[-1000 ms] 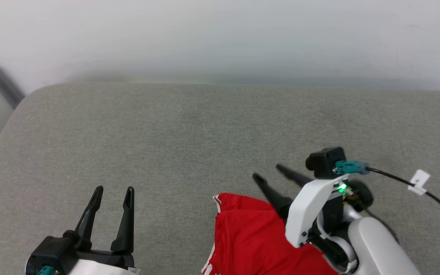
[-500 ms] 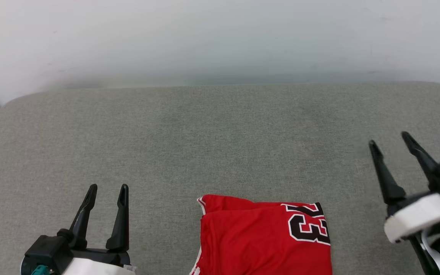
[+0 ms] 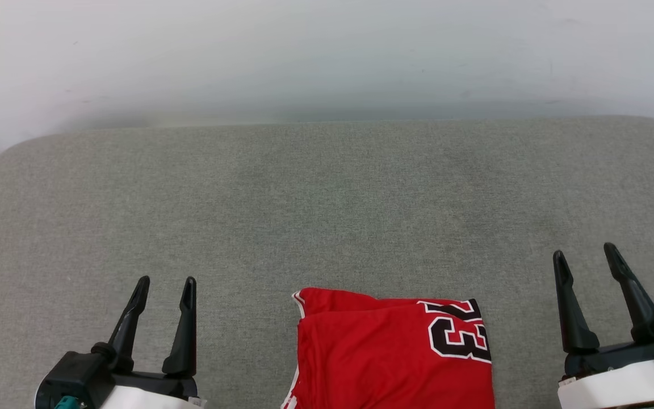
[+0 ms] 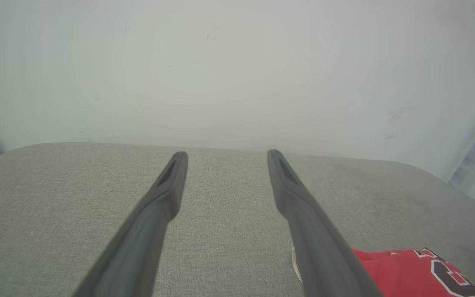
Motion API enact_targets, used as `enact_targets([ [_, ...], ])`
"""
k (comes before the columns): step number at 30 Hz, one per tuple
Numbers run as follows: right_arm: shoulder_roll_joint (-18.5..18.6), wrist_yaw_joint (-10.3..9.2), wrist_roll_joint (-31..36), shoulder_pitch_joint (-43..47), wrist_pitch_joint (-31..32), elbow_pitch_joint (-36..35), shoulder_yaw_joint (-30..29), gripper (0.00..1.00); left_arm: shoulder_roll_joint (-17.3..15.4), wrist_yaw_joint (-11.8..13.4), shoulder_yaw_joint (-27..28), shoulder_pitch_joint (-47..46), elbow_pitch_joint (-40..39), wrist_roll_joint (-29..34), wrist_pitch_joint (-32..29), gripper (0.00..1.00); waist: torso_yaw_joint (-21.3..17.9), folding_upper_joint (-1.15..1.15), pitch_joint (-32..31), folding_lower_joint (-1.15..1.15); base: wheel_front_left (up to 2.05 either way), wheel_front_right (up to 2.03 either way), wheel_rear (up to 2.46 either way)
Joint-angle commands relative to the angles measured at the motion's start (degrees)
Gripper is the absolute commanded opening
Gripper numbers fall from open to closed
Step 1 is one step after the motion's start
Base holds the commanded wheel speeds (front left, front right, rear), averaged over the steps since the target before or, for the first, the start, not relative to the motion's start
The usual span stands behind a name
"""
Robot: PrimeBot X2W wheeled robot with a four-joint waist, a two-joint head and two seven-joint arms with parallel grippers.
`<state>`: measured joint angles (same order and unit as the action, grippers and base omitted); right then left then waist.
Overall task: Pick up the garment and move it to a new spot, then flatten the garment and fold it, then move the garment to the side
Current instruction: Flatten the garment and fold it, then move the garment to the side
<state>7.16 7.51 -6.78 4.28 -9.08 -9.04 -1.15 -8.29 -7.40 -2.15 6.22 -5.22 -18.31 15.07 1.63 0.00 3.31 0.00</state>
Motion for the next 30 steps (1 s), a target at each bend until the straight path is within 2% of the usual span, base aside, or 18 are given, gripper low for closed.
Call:
enact_targets([
  [1, -1.1, -0.04, 0.9, 1.0, -0.6, 0.5, -0.7, 1.0, 0.2, 0.0, -0.3, 0.3, 0.2, 0.5, 0.1, 1.0, 0.1, 0.0, 0.1, 0.0, 0.0, 0.0, 0.0],
  [11, -3.6, -0.04, 4.0, 1.7, -0.3, 1.5, -1.5, 1.0, 0.0, 0.0, -1.3, 0.1, 0.5, 1.9, 0.1, 1.0, 0.2, 0.0, -0.1, 0.0, 0.0, 0.0, 0.0],
  [20, -3.5, -0.03, 1.8, 1.5, 2.0, 0.3, -1.4, 1.0, 0.2, 0.0, -1.9, -0.5, 0.3, 2.1, 0.1, 1.0, 0.4, 0.0, 0.5, 0.0, 0.0, 0.0, 0.0],
  [23, -1.3, -0.03, 0.4, 2.0, 7.4, -0.4, 1.2, 1.0, 0.0, 0.0, -2.2, -0.8, 0.2, 1.9, 0.1, 1.0, 0.6, 0.0, 1.3, 0.0, 0.0, 0.0, 0.0],
  [26, 2.1, -0.03, -1.9, 2.1, 16.4, -1.6, 3.8, 1.0, -0.3, 0.0, -2.5, -1.3, 0.3, 1.7, 0.1, 1.0, 1.0, 0.0, 2.3, 0.0, 0.0, 0.0, 0.0],
  [27, 2.1, -0.03, -1.9, 2.1, 16.4, -1.6, 3.8, 1.0, -0.3, 0.0, -2.5, -1.3, 0.3, 1.7, 0.1, 1.0, 1.0, 0.0, 2.3, 0.0, 0.0, 0.0, 0.0],
  [30, 5.9, -0.03, -5.0, 2.1, 27.6, -2.8, 7.2, 1.0, -0.3, 0.0, -2.3, -2.1, 0.4, 1.4, 0.1, 1.0, 1.5, 0.0, 3.4, 0.0, 0.0, 0.0, 0.0],
])
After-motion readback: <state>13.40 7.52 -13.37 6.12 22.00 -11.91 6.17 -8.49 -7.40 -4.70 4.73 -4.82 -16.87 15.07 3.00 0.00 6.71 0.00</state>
